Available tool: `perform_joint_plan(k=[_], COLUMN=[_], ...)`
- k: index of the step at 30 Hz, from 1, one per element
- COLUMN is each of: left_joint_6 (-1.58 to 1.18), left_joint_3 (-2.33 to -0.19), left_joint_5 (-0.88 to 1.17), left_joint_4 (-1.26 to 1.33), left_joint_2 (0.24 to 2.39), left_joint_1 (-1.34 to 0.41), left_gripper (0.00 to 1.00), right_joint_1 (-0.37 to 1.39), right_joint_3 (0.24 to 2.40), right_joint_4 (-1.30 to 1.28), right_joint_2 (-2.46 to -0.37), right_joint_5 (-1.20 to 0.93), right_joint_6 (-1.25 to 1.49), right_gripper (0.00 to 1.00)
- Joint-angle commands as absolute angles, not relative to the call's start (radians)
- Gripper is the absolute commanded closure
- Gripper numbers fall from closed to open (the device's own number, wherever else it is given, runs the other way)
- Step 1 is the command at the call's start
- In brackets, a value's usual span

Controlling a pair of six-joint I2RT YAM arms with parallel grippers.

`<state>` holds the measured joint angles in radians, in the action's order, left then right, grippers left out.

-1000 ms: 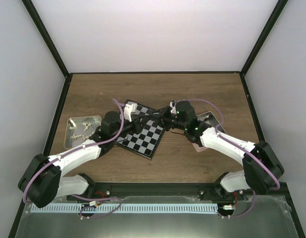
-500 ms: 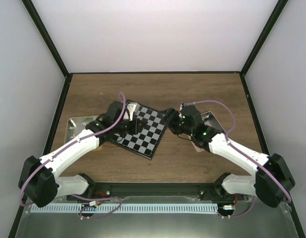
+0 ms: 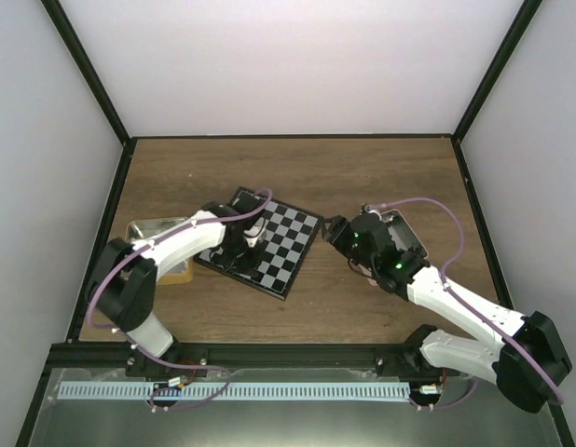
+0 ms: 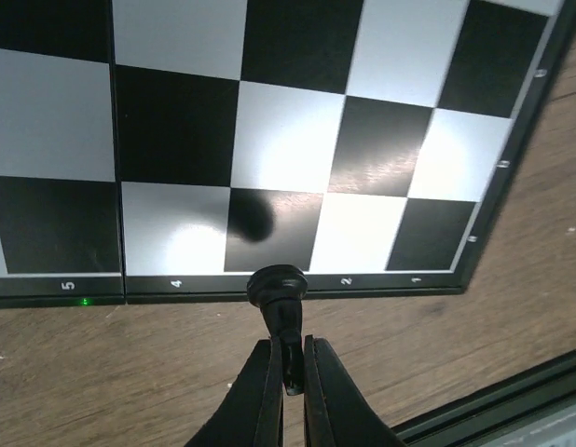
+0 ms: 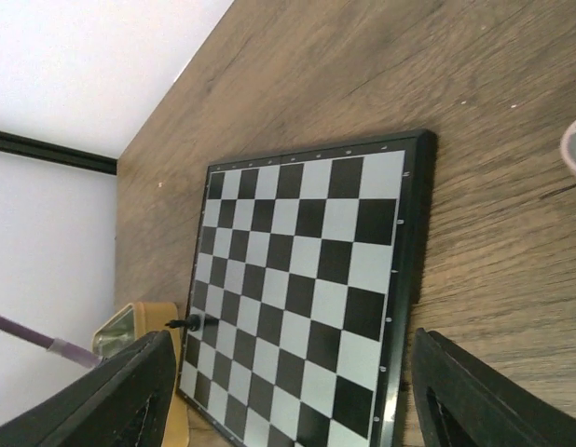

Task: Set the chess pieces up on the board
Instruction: Place the chess piece on the chessboard.

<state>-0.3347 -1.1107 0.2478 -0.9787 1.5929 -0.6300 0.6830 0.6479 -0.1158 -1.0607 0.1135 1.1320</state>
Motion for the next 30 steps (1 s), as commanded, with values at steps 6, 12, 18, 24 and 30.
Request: perform_joint_plan(k=[6,12,18,24,30], left_joint_6=[-0.261,-0.278,-0.343,-0.389,-0.389], left_joint_3=[-1.266,-1.287,-1.183,-1.117,-1.114], left_joint_5=[0.197,0.186,0.19,0.187,0.165], left_joint_4=[-1.114,-1.083,-0.968,-0.861,-0.835], left_joint_2=[1.738,1.745,1.703,1.674,1.679], left_joint_1=[-0.629,-0.629,-0.631,-0.632,-0.632], left_gripper=[0.83,0.53,0.49,0.6,0.76], right_joint_1=[0.68,0.68,0.68,0.679,0.68], right_joint_3=[0.629,0.624,0.626,0.624,0.627], right_joint_4=[-0.126,-0.123,-0.126,-0.126,-0.13], right_joint_2=[-1.035,-1.038,-1.047,-1.057,-1.059], right_joint_5=[0.189,0.193,0.193,0.192,0.195], right_joint_6=[1.078,1.068,1.06,1.063,1.062], right_gripper=[0.29,0.29,0.29,0.29,0.29])
